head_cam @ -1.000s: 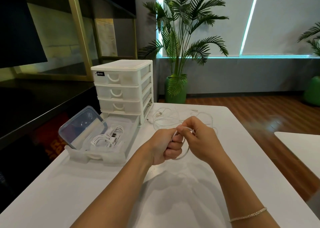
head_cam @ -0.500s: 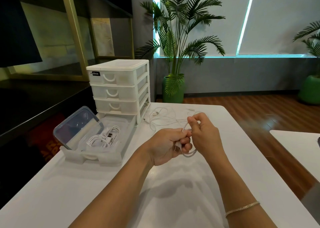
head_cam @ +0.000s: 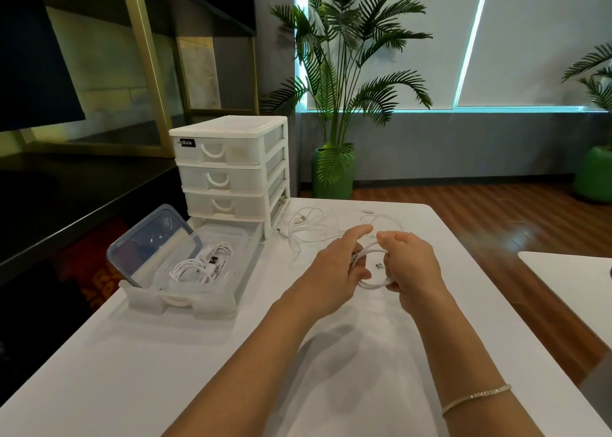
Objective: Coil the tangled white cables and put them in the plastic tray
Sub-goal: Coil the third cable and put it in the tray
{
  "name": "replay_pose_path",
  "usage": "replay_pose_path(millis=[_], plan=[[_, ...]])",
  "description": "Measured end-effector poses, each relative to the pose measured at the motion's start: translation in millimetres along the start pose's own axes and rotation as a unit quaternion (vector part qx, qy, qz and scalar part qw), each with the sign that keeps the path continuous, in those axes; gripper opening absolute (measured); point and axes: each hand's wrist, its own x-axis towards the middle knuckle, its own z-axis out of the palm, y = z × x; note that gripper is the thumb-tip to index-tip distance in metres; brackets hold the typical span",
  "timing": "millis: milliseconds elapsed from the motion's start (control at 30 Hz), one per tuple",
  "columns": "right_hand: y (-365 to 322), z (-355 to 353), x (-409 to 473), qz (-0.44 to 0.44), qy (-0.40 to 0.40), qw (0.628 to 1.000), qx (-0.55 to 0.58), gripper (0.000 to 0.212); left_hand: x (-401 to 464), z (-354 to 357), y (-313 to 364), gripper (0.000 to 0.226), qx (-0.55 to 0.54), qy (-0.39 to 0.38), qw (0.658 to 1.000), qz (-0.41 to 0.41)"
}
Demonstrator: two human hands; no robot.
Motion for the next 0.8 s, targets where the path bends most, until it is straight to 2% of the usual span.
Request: replay_pose_path(millis=[267, 400, 533, 633, 700, 800], plan=[[-9, -3, -8, 0.079, -0.016, 0.992, 0.094, 0.016, 4, 7, -6, 0.054, 0.035, 0.042, 0.998, 0.039], [-11, -5, -11, 0.113, -0.024, 0.984, 0.138, 0.019, 3, 9, -9, 0.035, 0.055, 0.107, 0.988, 0.096], [-10, -6, -11, 0.147, -0.068, 0.966, 0.2, 0.016, 2, 8, -8, 0.018, 0.057, 0.157, 0.979, 0.119], [-8, -7, -10, 0.159, -0.084, 0.96, 0.216, 0.026, 2, 6, -7, 0.02, 0.049, 0.152, 0.981, 0.11], [-9, -5, -12, 0.151, -0.083, 0.964, 0.201, 0.02, 2, 4, -4, 0.022, 0.036, 0.142, 0.985, 0.085], [-8, 2, -10, 0.094, -0.053, 0.988, 0.109, 0.018, 3, 0, -1, 0.021, 0.011, 0.122, 0.992, 0.01]])
